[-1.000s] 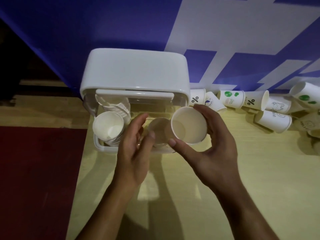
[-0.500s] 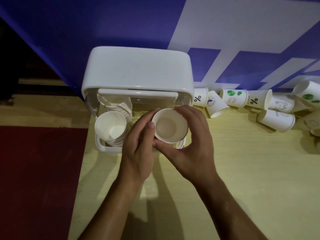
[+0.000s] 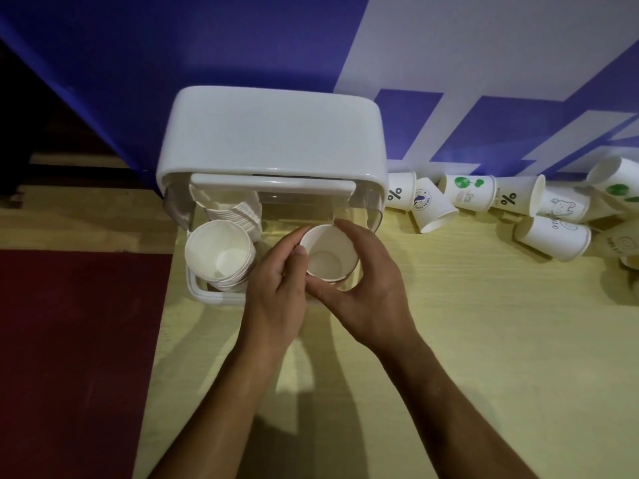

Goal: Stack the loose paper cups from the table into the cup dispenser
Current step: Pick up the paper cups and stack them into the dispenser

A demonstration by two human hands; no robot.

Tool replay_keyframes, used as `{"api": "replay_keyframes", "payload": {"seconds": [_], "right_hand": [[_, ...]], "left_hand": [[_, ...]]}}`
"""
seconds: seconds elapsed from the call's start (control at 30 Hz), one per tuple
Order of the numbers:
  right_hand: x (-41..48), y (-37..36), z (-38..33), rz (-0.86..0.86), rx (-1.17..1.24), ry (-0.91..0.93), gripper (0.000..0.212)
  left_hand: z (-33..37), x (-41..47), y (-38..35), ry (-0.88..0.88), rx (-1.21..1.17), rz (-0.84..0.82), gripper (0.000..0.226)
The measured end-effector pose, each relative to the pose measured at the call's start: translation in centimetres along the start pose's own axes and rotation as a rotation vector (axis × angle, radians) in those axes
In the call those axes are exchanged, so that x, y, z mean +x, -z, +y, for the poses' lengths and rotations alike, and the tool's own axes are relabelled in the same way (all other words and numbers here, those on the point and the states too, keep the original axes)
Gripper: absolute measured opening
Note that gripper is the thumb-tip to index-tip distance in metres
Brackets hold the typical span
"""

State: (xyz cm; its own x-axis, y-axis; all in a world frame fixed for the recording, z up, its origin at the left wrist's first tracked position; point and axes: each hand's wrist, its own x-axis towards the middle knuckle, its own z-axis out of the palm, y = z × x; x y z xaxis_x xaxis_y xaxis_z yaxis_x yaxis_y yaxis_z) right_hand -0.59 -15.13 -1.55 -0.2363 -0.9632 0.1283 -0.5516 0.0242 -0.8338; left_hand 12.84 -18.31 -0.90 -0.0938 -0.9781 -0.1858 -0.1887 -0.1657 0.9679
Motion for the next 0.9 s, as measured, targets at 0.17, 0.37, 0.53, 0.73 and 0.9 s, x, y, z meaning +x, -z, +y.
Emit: {"api": "replay_keyframes", "payload": {"seconds": [0.17, 0.37, 0.53, 0.73, 0.9], "right_hand": [[-0.3, -0.1, 0.1, -0.004, 0.017, -0.06, 0.078], [-1.8, 2.0, 0.0, -0.004, 0.015, -0.025, 0.09], [-6.7, 8.5, 4.2, 0.075, -0.067, -0.207, 0.065], [-10.0, 18.6, 10.5, 0.238, -0.058, -0.547, 0.045], [-8.8, 24.4, 15.7, 0.436, 0.2, -0.953, 0.049]], "left_hand": [[-0.1, -0.1, 0.0, -0.041, 0.01, -0.022, 0.037], [1.3, -2.8, 0.1, -0.216, 0.111, 0.136, 0.032], [5.2, -5.1, -5.5, -0.659, 0.401, -0.129, 0.03], [5.1, 3.6, -19.7, -0.6, 1.158, -0.519, 0.085], [3.0, 9.1, -22.5, -0.923, 1.458, -0.534, 0.084]]}}
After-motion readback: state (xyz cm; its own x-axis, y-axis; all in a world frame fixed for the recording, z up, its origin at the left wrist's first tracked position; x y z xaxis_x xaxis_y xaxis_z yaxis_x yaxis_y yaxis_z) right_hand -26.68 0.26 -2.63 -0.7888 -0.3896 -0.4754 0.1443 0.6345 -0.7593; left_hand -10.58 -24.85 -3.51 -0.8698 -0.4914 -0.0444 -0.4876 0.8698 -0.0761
